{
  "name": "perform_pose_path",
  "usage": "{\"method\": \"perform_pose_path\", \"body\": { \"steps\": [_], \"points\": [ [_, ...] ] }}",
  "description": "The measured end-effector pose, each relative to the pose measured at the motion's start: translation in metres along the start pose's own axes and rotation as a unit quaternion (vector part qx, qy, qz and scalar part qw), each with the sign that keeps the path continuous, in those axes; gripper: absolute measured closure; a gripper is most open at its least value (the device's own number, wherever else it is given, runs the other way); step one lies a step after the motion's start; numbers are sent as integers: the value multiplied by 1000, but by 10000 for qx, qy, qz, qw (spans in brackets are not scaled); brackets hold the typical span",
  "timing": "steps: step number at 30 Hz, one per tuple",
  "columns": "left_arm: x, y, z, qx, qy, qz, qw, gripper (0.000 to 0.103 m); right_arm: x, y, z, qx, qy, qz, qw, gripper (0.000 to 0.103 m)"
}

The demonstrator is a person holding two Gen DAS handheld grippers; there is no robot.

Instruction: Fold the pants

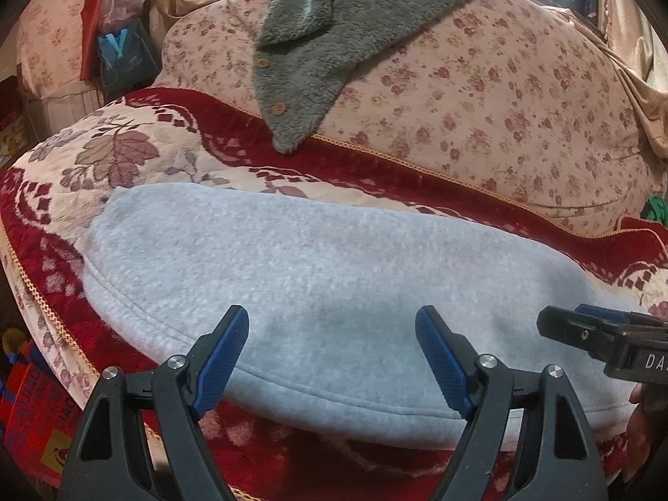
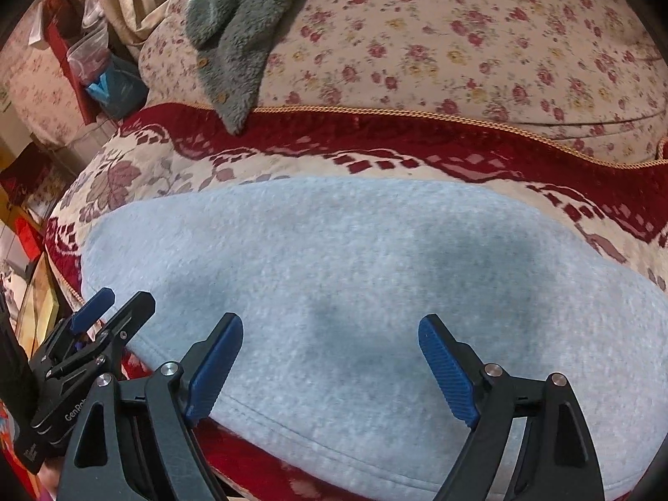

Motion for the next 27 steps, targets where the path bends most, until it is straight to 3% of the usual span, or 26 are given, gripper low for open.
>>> {"method": "perform_pose_path", "body": {
  "steps": [11, 17, 21, 27],
  "points": [
    [-8, 5, 37, -344, -228, -5, 9991, 22, 13, -1, 52, -477, -126, 120, 9987, 10],
    [-16, 14, 76, -817, -338, -15, 9961, 22, 26, -3, 85, -844, -203, 201, 9960, 10],
    [-18, 28, 108, -1154, -463, 47, 9922, 22, 40, -4, 109, -1080, -322, 309, 9931, 10],
    [-10, 49, 155, -1928, -464, 110, 9801, 19, 65, -12, 151, -1483, -433, 355, 9874, 10]
  ]
}}
Point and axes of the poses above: each gripper's, at about its wrist camera, not at the fingertips, and x roughly the way its jaws point, z to its left, y to its underside, the point moved 7 cm from there along x, roughly the way its jaws point, and after that the axes turned 13 degrees about x, right-handed, at the moved point
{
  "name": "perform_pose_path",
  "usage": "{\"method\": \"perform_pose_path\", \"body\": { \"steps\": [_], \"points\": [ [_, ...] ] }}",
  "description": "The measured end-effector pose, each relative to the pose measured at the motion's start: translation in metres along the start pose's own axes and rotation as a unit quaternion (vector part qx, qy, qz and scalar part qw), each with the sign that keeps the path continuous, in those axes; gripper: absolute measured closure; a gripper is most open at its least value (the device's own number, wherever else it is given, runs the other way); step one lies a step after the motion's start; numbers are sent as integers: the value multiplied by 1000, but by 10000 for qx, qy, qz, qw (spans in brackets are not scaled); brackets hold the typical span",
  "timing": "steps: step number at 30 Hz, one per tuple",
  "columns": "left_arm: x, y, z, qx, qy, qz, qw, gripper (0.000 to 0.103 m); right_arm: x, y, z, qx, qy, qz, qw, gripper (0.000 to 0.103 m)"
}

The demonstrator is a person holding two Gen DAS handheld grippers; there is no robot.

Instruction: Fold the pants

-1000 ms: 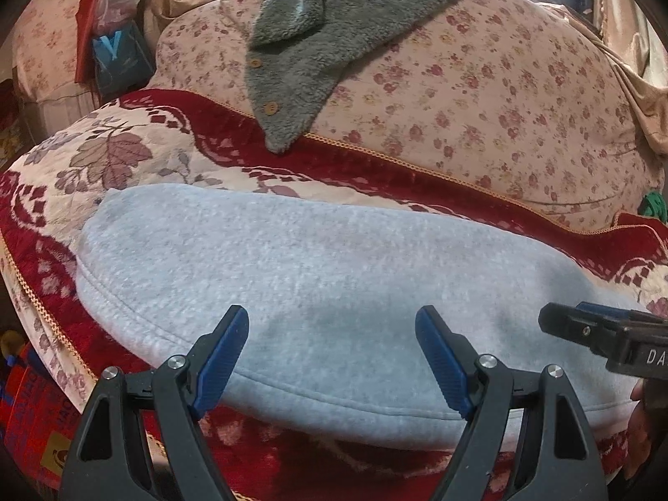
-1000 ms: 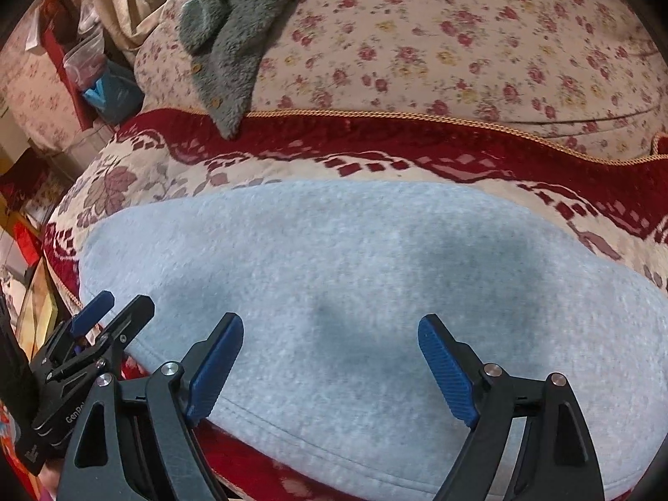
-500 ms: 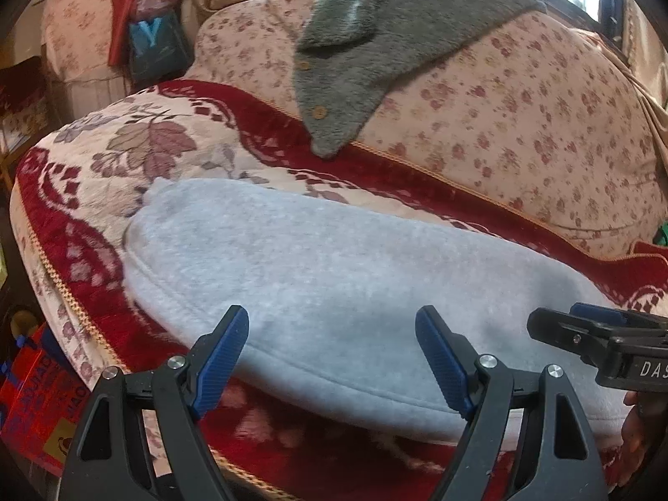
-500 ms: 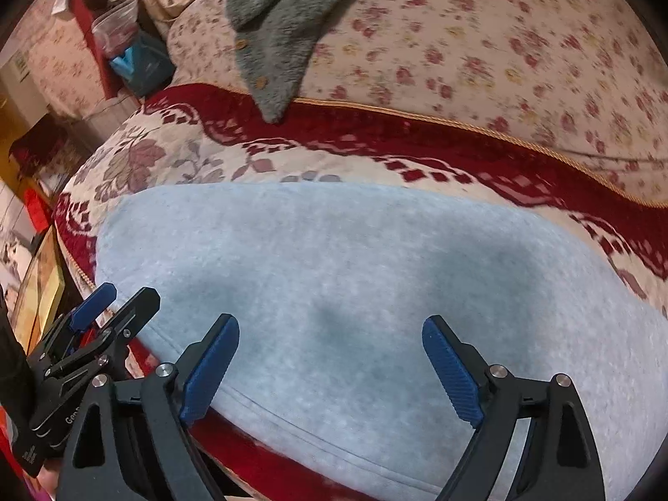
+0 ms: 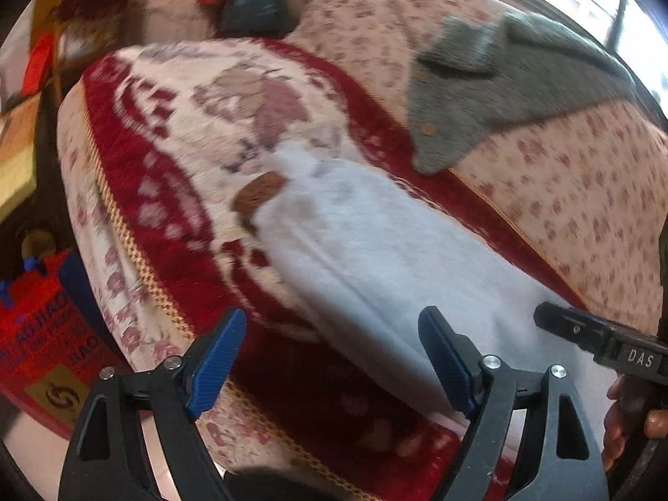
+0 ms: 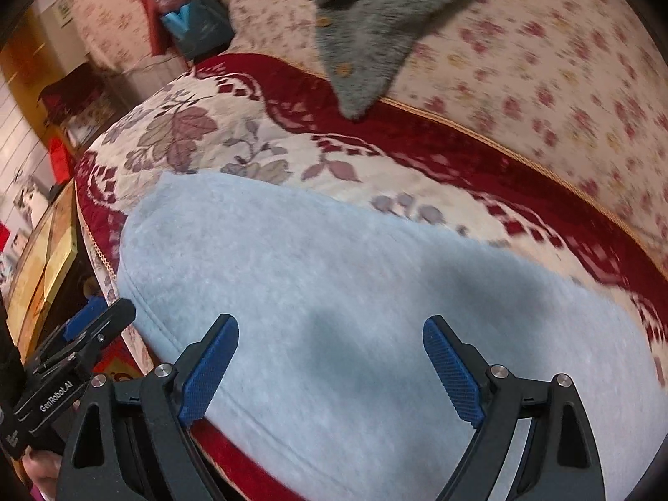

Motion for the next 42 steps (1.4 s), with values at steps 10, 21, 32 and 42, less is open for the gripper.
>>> {"method": "perform_pose_path", "body": {
  "steps": [10, 21, 32, 42],
  "points": [
    [25, -3, 24, -543, 391, 166, 9976, 17, 55, -54, 75, -785, -661, 195, 9945, 10],
    [60, -12, 27, -578, 586, 424, 9957, 15, 134, -78, 120, -1473, -826, 851, 9820, 9],
    [99, -20, 28, -995, 899, 451, 9899, 7, 176, -77, 123, -1262, -1555, 1503, 9681, 18],
    [96, -38, 7, -575, 1402, 124, 9884, 79, 152, -74, 132, -1637, -1694, 1182, 9646, 71]
  ]
}}
Point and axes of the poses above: each gripper's, at about its wrist camera, not at the fingertips, and x roughly the way its jaws point, z to its left, y to its underside, the point moved 7 cm from there along x, roughly the way its jaws point, and after that the axes turned 13 degrees about x, right-handed, at the moved point
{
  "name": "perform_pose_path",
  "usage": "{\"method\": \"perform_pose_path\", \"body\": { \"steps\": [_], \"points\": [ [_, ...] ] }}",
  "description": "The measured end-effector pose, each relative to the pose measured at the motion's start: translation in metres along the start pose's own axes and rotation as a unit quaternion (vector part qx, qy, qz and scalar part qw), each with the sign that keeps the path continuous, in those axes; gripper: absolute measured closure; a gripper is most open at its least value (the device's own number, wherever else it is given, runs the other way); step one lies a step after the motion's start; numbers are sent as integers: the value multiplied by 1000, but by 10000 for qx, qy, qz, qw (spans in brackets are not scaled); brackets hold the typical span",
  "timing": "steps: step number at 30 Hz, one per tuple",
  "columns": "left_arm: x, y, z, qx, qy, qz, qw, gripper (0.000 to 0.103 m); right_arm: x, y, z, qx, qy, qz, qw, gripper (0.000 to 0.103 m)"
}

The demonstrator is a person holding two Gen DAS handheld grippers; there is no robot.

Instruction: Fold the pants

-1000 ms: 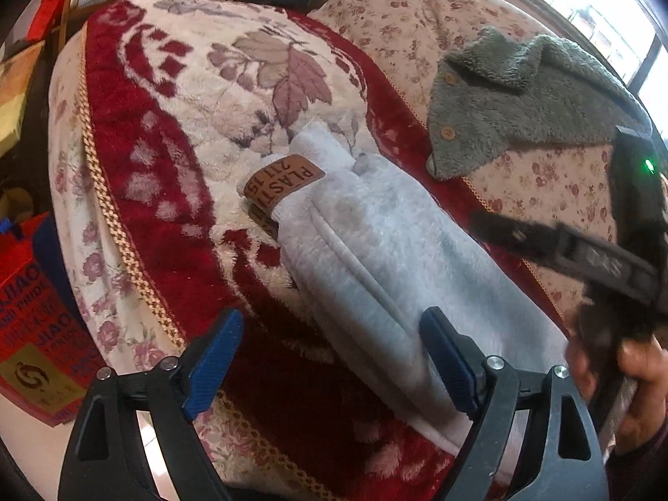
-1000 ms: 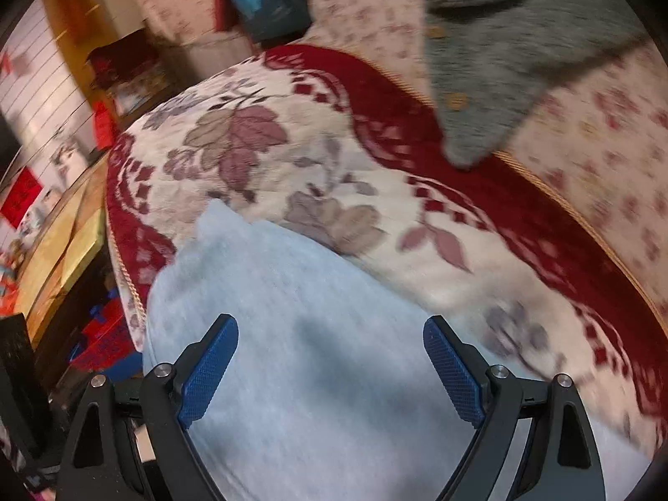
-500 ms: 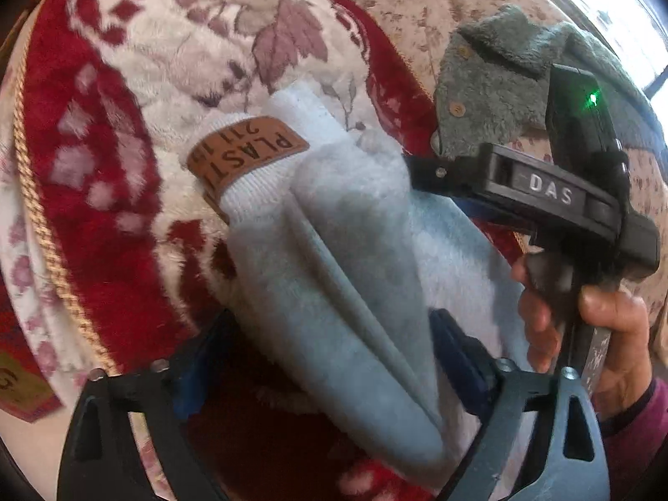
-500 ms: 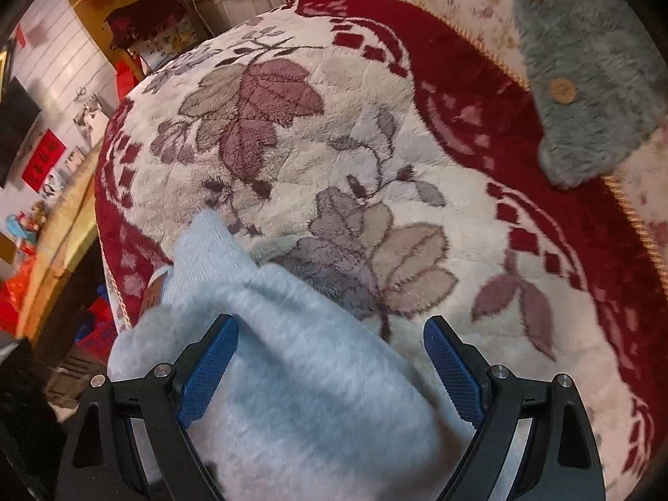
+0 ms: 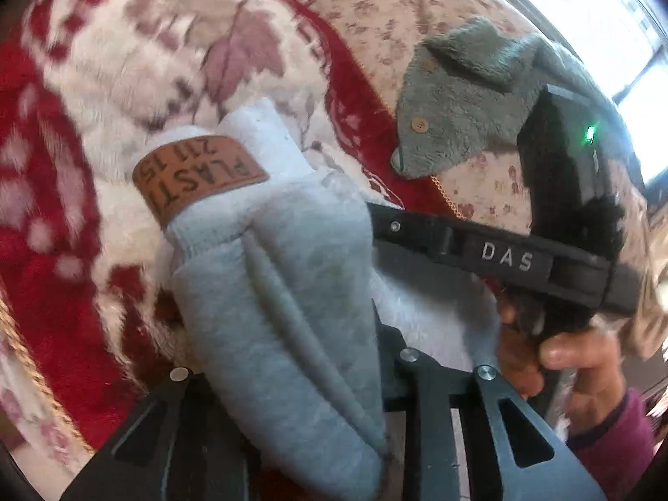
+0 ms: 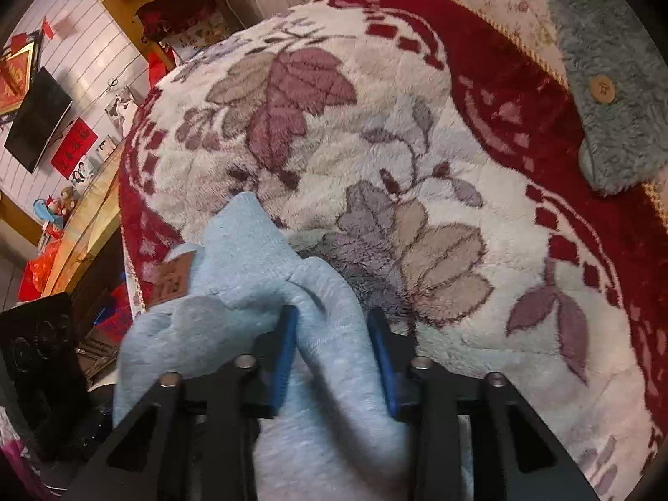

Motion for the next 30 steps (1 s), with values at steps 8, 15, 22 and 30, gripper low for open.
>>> {"method": "perform_pose_path", "body": {
  "steps": [8, 15, 22, 30],
  "points": [
    [-50, -21, -51, 701, -242, -565, 9956, 79, -68, -10, 23, -261, -245, -562, 9978, 71],
    [-81, -24, -122, 1465, -269, -962, 9842, 79, -152, 4, 23, -401, -213, -1066, 9933, 70],
    [-82, -10, -183, 2012, -230, -1072, 9734, 80, -214, 38, -1, -218, -36, -1426, 9895, 70],
    [-55, 43, -245, 2883, -436, -936, 9520, 78, -249, 101, -65, 465, -35, -1623, 9856, 68]
  ]
}}
Point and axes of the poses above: each gripper's, at about its wrist camera, not at the fingertips, and x roughly the way its jaws point, z to its left, y to its underside, the point moved 7 cm from there along x, roughly the way its jaws point, and after that the axes turned 13 degrees about x, right-handed, at the moved point
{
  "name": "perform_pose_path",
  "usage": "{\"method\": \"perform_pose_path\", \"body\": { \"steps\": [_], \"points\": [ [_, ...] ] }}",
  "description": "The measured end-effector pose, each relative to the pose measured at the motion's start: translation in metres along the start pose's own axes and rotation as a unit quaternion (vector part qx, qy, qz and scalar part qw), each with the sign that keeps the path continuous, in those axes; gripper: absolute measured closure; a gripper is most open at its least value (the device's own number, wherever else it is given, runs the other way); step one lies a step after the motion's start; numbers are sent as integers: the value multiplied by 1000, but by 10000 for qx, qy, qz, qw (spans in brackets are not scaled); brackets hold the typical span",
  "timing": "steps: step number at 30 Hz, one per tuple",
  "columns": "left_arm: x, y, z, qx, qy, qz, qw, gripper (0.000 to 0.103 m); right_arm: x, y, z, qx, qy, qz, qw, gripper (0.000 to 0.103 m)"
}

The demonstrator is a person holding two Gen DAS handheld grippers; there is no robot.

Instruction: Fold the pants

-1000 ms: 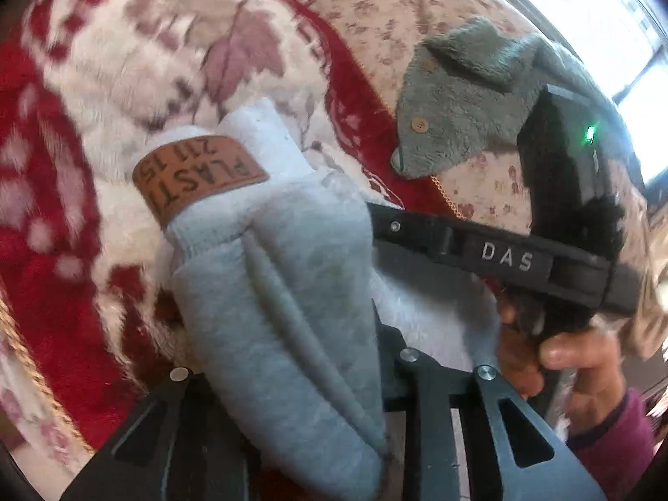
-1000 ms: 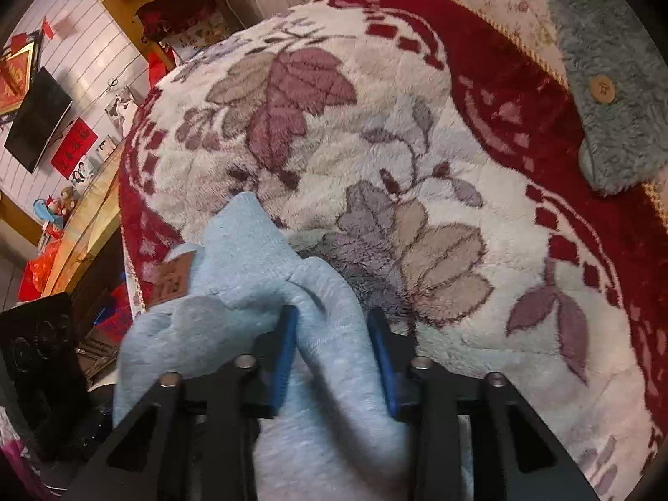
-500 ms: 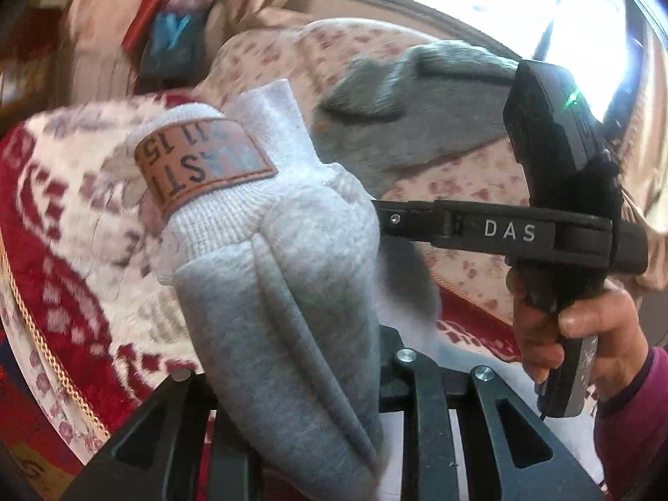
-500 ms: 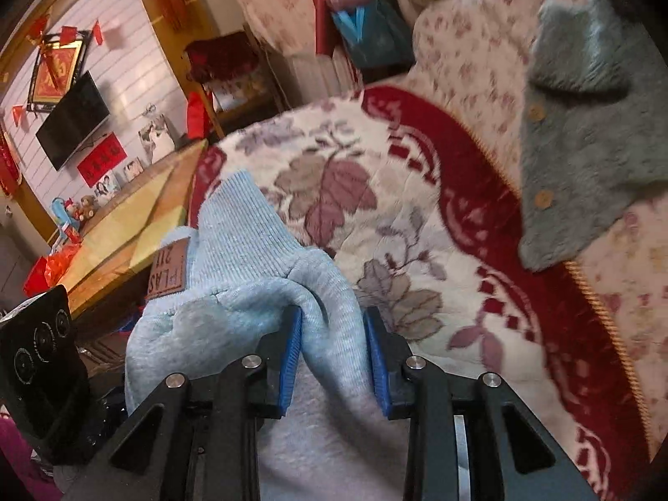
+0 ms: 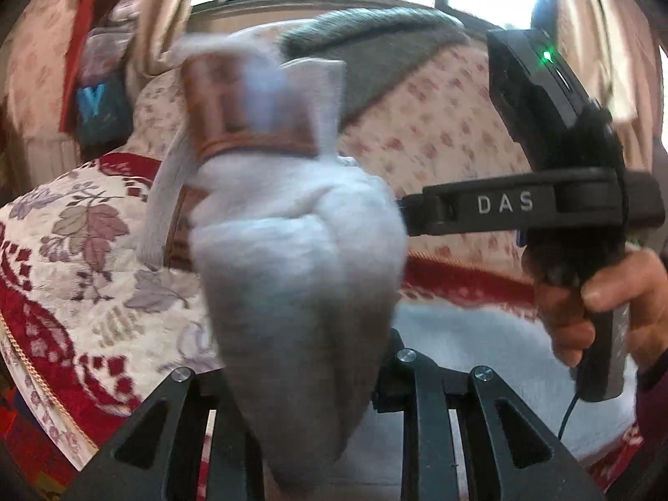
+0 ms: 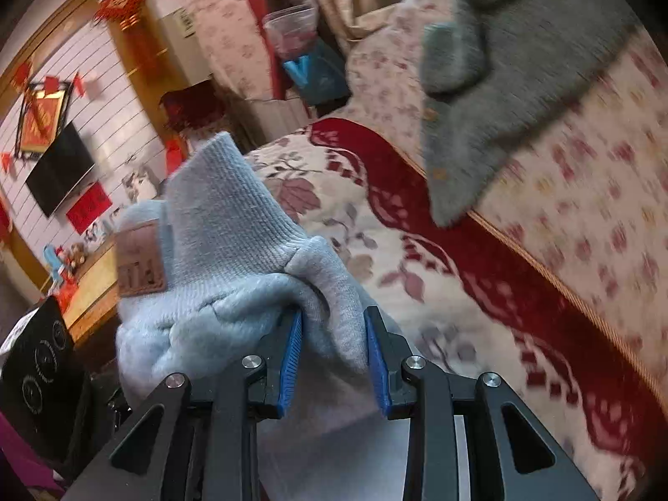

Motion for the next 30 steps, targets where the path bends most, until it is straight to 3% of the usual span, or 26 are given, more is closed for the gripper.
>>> {"method": "perform_pose_path", "body": {
  "steps": [3, 5, 7, 11, 15, 20, 23, 26, 28, 30],
  "points": [
    [11, 17, -34, 332, 3, 70, 9994, 72, -13, 23, -34, 405, 125, 25, 9991, 68],
    [18, 26, -57, 479, 174, 116, 9986, 59, -19, 42, -60, 672, 330, 114, 9971, 68],
    [24, 36, -77, 586, 365, 212, 9974, 40, -23, 62, -89, 951, 680, 250, 9928, 68],
    [27, 57, -112, 885, 745, 382, 9925, 31, -44, 97, -140, 1582, 1153, 301, 9802, 68],
    [14, 71, -130, 1158, 957, 485, 9875, 28, -81, 113, -163, 2186, 1115, -5, 9694, 60],
    [-10, 69, -115, 864, 1312, 481, 9864, 28, -128, 116, -151, 2386, 967, -570, 9646, 37],
    [-22, 56, -91, 745, 1034, 302, 9914, 22, -139, 116, -120, 2253, 541, -810, 9694, 36],
    [-26, 42, -68, 603, 736, 160, 9953, 22, -130, 124, -86, 1830, 307, -682, 9803, 36],
    [-24, 35, -58, 500, 616, 165, 9967, 22, -105, 135, -81, 1561, 630, -331, 9852, 38],
    [-17, 30, -57, 457, 638, 252, 9966, 22, -81, 148, -92, 1520, 1189, 19, 9812, 41]
  ]
}}
Point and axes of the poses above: each gripper's, at about its wrist camera, not at the fingertips, and x roughly the way its jaws point, z to its left, y to its underside, the point moved 7 cm from there along x, roughly the way its jaws point, and after that the axes turned 13 degrees about x, right-handed, at the moved point
